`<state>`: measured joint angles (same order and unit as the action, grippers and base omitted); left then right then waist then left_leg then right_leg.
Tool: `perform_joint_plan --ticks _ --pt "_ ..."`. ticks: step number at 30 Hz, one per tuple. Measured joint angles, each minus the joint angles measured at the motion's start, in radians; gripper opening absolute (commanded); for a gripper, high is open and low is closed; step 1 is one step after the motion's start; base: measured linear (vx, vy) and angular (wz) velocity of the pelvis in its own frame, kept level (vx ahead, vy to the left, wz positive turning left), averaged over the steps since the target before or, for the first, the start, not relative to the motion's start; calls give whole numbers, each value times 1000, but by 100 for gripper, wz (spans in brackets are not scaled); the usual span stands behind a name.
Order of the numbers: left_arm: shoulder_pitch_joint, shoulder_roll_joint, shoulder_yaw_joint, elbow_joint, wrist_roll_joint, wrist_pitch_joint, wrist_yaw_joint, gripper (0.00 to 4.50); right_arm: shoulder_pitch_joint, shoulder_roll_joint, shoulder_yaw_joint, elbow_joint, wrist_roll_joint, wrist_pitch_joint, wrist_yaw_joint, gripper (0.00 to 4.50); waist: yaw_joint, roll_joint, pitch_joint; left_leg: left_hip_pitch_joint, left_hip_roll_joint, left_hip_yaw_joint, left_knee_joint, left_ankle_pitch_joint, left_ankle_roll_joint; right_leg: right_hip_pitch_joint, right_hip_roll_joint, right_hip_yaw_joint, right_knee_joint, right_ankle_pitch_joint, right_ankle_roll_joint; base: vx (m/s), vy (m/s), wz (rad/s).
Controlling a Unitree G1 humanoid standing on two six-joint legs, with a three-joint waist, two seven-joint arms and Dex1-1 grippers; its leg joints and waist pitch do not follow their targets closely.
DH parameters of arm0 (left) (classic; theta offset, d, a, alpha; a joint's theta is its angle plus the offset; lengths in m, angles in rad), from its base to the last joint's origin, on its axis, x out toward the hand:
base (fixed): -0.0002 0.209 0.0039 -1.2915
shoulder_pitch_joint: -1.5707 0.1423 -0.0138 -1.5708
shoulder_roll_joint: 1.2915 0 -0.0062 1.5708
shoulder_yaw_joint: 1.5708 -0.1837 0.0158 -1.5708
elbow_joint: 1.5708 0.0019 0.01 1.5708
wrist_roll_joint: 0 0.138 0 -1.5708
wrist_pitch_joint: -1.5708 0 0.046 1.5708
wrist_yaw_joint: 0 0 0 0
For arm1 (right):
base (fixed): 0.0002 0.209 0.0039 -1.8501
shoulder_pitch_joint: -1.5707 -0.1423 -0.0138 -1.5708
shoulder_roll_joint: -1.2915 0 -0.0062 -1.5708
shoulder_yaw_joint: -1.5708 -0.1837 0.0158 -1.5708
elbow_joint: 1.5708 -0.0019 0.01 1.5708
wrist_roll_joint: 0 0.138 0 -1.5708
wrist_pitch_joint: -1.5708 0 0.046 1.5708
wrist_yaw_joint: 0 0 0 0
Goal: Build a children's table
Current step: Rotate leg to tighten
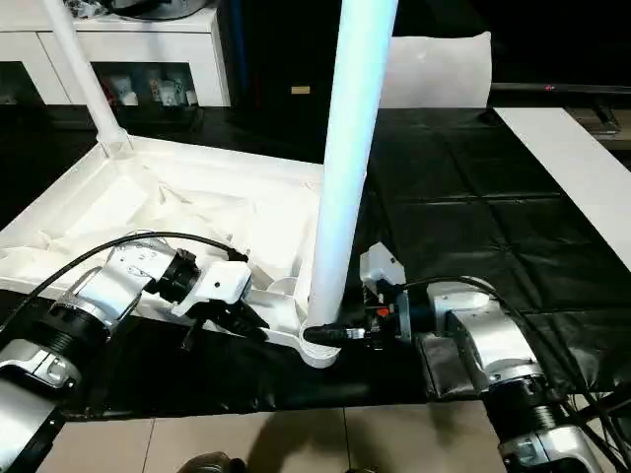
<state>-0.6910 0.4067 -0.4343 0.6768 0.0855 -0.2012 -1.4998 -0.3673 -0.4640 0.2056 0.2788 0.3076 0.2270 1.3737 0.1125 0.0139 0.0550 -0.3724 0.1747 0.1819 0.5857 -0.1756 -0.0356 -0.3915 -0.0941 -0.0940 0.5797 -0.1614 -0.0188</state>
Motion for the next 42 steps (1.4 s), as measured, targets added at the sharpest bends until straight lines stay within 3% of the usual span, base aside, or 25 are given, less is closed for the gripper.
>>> perform_joint_plan --ticks 7,15,18,22,25,29,30,31,34,36,39,42 --pt "-2 -5 3 6 -1 9 1 0 -5 0 2 -3 -3 16 -2 205 0 0 0 1 0 0 0 0 0 1 0 0 0 0 0 0 0 0" --pt "-3 -46 39 5 9 164 100 0 64 54 -55 -78 -3 102 -185 204 -6 1 -1 10 0 0 0 0 0 8 0 0 0 -4 7 0 0 0" --pt "-11 -78 69 14 30 259 215 0 62 133 -105 -76 -43 130 -371 204 -27 1 -1 13 0 0 1 1 -1 10 0 1 -1 -5 8 0 0 0" --pt "-20 -170 116 16 45 410 399 0 14 254 -173 -39 -110 182 -671 201 -78 2 0 13 -1 -2 4 1 -1 10 -1 -2 -7 -5 9 0 0 0" --pt "-23 -219 142 16 45 477 493 0 -26 311 -199 -18 -144 220 -822 201 -106 4 0 11 -1 -10 4 0 -1 12 -1 -12 -20 -5 9 0 0 0" --pt "-33 -254 155 16 49 523 578 0 -70 355 -207 8 -185 240 -944 201 -126 5 1 5 -1 -14 4 0 -1 11 -1 -16 -28 -5 9 0 0 0" --pt "-33 -257 155 16 49 525 582 0 -70 357 -207 8 -189 237 -950 255 -128 5 1 5 -2 -14 4 0 -1 11 -1 -16 -28 -5 8 0 0 0" --pt "-34 -258 156 15 49 528 587 0 -70 363 -209 8 -195 231 -956 267 -129 6 1 5 -2 -14 4 0 -1 11 -1 -15 -28 -5 8 0 0 0" --pt "-34 -261 156 11 50 530 591 0 -62 370 -210 8 -195 208 -956 274 -130 6 1 5 -2 -13 4 0 -1 11 -1 -14 -28 -5 8 0 0 0" --pt "-33 -261 152 6 51 529 589 0 -50 369 -211 1 -195 191 -955 309 -128 6 1 4 -2 -13 4 0 0 10 -1 -13 -27 -4 7 0 0 0" --pt "-20 -241 137 -3 51 464 561 0 -16 357 -210 -23 -183 149 -910 318 -122 6 1 3 -3 -11 3 0 0 8 0 -9 -25 -2 4 0 0 0" --pt "6 -202 124 -36 43 408 509 0 20 291 -198 -37 -157 91 -791 356 -112 5 1 2 -3 -9 1 -2 -1 5 0 -7 -24 9 3 0 0 0"
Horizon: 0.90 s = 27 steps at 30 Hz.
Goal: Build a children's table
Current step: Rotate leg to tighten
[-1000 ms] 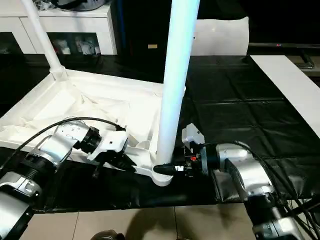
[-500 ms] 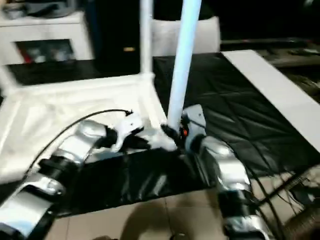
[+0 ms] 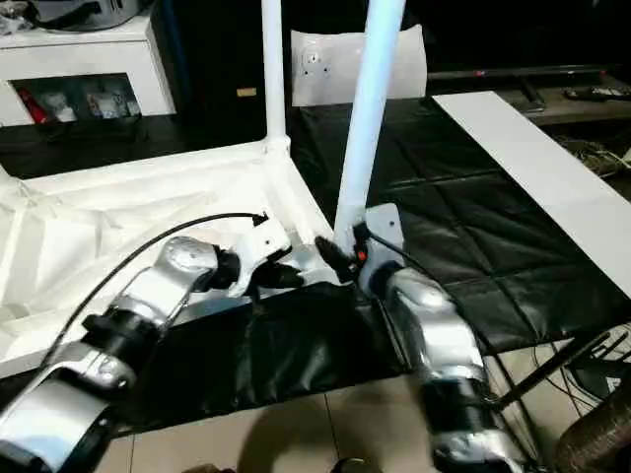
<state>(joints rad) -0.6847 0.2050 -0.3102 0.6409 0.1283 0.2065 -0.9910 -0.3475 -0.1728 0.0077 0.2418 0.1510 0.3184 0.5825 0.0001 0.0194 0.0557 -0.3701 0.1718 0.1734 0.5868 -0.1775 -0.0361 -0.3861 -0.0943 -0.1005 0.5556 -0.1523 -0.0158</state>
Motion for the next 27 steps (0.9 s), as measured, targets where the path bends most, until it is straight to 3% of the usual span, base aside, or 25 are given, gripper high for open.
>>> perform_joint_plan --ticks 6,12,16,17,27 --pt "18 81 -18 -8 -27 -142 -140 0 37 -133 27 -34 74 -42 263 408 23 0 0 -8 3 0 -1 -2 -3 -18 2 1 21 -2 -1 0 0 0" --pt "12 129 -44 29 -38 -266 -282 0 58 -251 80 -64 110 -72 506 419 60 0 0 -7 6 2 1 -2 -4 -17 3 0 23 -3 -2 0 0 0" --pt "2 164 -62 45 -45 -319 -364 0 58 -292 102 -58 123 -109 627 419 65 -1 0 -6 5 3 4 -2 -4 -15 2 3 23 -2 -2 0 0 0" --pt "-1 172 -71 47 -45 -329 -386 0 57 -304 114 -55 129 -112 655 393 66 -1 0 -6 4 3 4 -2 -4 -14 2 3 22 -2 -2 0 0 0" --pt "-23 187 -114 77 -47 -416 -524 0 5 -319 162 11 135 -130 782 332 99 -1 0 -3 5 5 5 -2 -4 -12 1 5 23 -2 -3 0 0 0"
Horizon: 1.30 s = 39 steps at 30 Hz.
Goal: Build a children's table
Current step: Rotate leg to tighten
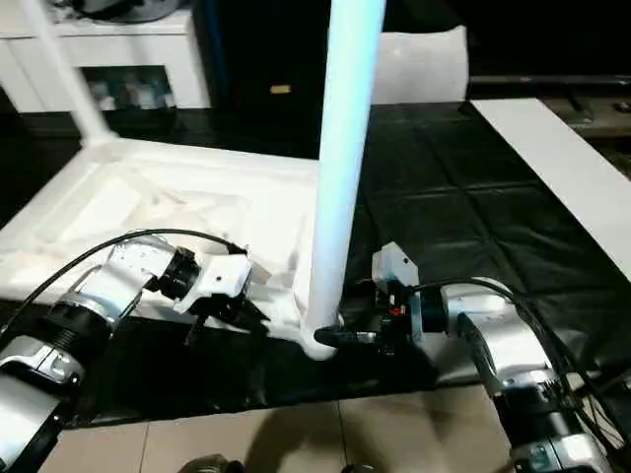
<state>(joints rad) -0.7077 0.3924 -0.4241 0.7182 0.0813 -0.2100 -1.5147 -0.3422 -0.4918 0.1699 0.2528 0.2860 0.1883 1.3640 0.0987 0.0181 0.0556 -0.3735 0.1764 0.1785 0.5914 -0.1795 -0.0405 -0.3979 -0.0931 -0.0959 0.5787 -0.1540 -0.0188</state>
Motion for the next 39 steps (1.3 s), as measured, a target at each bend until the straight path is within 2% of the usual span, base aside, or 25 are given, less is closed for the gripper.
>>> perform_joint_plan --ticks 1,6,16,21,24,26,29,32,33,34,35,36,37,38,39 --pt "0 2 -3 -2 -1 -4 -5 0 -5 0 5 3 0 -1 9 310 1 0 0 0 0 0 0 0 0 0 0 0 0 0 0 0 0 0" --pt "0 4 -7 -4 0 -14 -11 0 -5 8 15 4 1 -1 30 289 3 -1 0 0 0 1 0 0 0 -1 0 0 0 0 0 0 0 0" --pt "-2 1 -9 3 1 -34 -23 0 -3 8 28 -1 21 17 54 210 6 -1 0 0 0 1 0 0 0 0 0 0 1 0 0 0 0 0" --pt "-2 -9 -3 2 -9 -9 -19 0 29 14 12 -42 31 51 26 198 13 -1 0 1 0 1 0 0 0 0 0 0 1 0 0 0 0 0" --pt "-4 -17 20 9 4 41 45 0 59 60 -25 -57 34 83 -78 197 12 -1 -1 3 0 1 0 0 -1 2 0 0 2 0 1 0 0 0" --pt "-10 -34 46 28 24 99 120 0 65 105 -52 -57 19 107 -198 197 1 0 -1 7 0 1 0 1 -1 5 0 0 1 -3 4 0 0 0" --pt "-11 -63 64 33 34 183 214 0 60 160 -84 -56 -22 130 -354 197 -26 -1 0 15 -1 1 0 1 -1 11 -1 0 -3 -4 7 0 0 0" --pt "-21 -113 89 57 49 258 339 0 24 237 -115 -18 -78 148 -539 195 -68 -1 0 22 -1 -2 1 0 -1 17 -2 -6 -11 -5 8 0 0 0" --pt "-31 -136 96 75 53 283 385 0 10 262 -129 -3 -94 156 -601 195 -77 2 1 22 -1 -6 1 0 -1 18 -2 -13 -20 -5 9 -52 34 -8" --pt "-43 -162 106 94 54 316 441 0 -12 290 -138 15 -112 169 -678 194 -96 11 4 24 4 -13 1 0 -1 29 -4 -35 -39 -5 9 -52 34 -8" --pt "-50 -180 113 104 57 341 479 0 -26 316 -147 28 -127 179 -735 193 -106 19 4 22 10 -18 0 0 -1 43 -5 -52 -52 -6 9 -21 50 -10" --pt "-53 -194 124 111 57 362 510 0 -40 342 -157 38 -136 193 -789 193 -111 28 7 19 15 -24 0 0 -1 53 -4 -61 -46 -20 11 -67 38 -3" --pt "-57 -214 130 118 58 385 544 0 -48 362 -166 45 -144 205 -840 193 -110 26 9 22 11 -18 -1 0 -1 50 -5 -45 3 -54 -13 -67 38 -3" --pt "-59 -231 135 121 61 398 569 0 -52 368 -171 45 -148 214 -872 193 -105 8 8 32 2 -1 -4 0 -1 50 -9 -16 40 -66 -13 -57 -23 13" --pt "-63 -240 140 122 63 407 589 0 -64 374 -173 49 -155 221 -896 193 -99 -5 11 45 -10 4 -5 -2 -4 32 -13 9 50 -68 5 47 -63 9"
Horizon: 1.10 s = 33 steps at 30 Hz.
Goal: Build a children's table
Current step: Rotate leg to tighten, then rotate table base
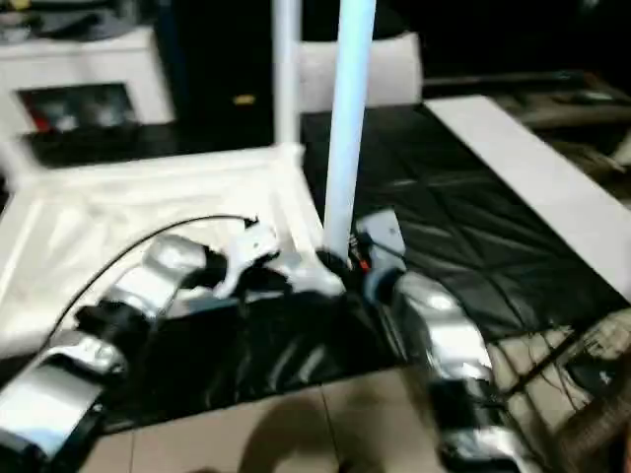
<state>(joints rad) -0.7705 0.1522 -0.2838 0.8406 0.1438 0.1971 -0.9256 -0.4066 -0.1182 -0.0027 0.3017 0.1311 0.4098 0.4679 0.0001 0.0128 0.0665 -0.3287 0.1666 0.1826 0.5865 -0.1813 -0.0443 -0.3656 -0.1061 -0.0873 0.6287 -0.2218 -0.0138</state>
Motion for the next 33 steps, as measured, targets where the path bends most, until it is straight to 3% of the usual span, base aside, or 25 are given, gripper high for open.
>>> perform_joint_plan --ticks 1,2,3,4,5,8,9,12,14,17,21,25,29,30,33 --pt "-2 -10 5 2 2 11 23 0 -15 9 -1 11 -10 9 -27 193 8 -9 1 -1 -8 -2 25 -25 -10 -10 -6 -2 2 2 10 47 -63 9" --pt "-4 -15 8 4 2 20 38 0 -32 24 -3 22 -19 18 -57 193 15 -2 -3 -12 -5 -19 36 -41 -4 -8 -7 -9 3 2 10 102 -27 -31" --pt "-15 -21 10 9 3 26 47 0 -41 32 -7 25 -24 18 -79 193 25 11 -6 -22 -8 -40 36 -32 -8 -12 -6 -25 0 2 11 86 20 -37" --pt "-19 -31 13 9 3 29 57 0 -42 37 -18 24 -27 13 -94 249 28 20 -11 -27 -4 -47 32 -20 -12 -16 -3 -32 -5 3 10 86 20 -37" --pt "-19 -33 14 8 3 25 59 0 -41 37 -23 24 -28 9 -94 263 27 19 -13 -31 -1 -48 29 -20 -13 -16 2 -32 -14 7 6 0 0 0" --pt "-19 -32 11 6 4 7 58 0 -31 44 -25 15 -28 -8 -94 269 25 17 -16 -36 1 -39 26 -20 -11 -16 10 -21 -35 51 -10 0 0 0" --pt "-18 -28 8 6 4 -7 53 0 -23 44 -25 7 -28 -17 -94 299 26 17 -16 -36 1 -37 25 -20 -11 -17 10 -18 -36 52 -9 0 0 0" --pt "-6 -17 0 -3 3 -53 35 0 12 45 -25 -30 -19 -41 -87 309 30 17 -15 -36 1 -34 17 -20 -11 -19 12 -16 -38 51 -7 0 0 0" --pt "9 -2 0 -19 2 -77 21 0 40 41 -25 -56 -11 -60 -75 342 35 17 -16 -36 2 -32 14 -19 -11 -21 12 -16 -39 51 -6 0 0 0" --pt "29 13 0 -36 -13 -120 -1 0 123 3 -23 -104 6 -91 -17 352 40 17 -16 -39 6 -28 12 -20 -12 -25 13 -16 -39 51 -6 0 0 0" --pt "38 37 2 -44 -21 -167 -19 0 212 -58 -26 -149 32 -112 66 397 39 16 -15 -44 6 -25 12 -16 -6 -37 13 -14 -36 51 -7 0 0 0" --pt "58 69 7 -51 -27 -209 -24 0 298 -153 -80 -242 109 -139 198 433 40 16 -15 -44 7 -23 12 -16 -6 -37 13 -13 -36 51 -6 0 0 0" --pt "80 82 30 -82 -41 -197 -50 0 359 -222 -133 -341 213 -117 323 447 33 15 -14 -44 8 -18 11 -18 -9 -37 13 -11 -36 48 -1 0 0 0" --pt "86 86 34 -93 -45 -192 -57 44 366 -227 -143 -355 233 -106 341 450 32 15 -14 -43 8 -17 11 -18 -9 -38 14 -10 -36 48 -1 0 0 0" --pt "143 92 78 -206 -126 -160 -77 55 377 -237 -147 -424 329 -42 394 450 34 13 -13 -43 9 -16 10 -16 -5 -39 14 -10 -35 51 -5 0 0 0"
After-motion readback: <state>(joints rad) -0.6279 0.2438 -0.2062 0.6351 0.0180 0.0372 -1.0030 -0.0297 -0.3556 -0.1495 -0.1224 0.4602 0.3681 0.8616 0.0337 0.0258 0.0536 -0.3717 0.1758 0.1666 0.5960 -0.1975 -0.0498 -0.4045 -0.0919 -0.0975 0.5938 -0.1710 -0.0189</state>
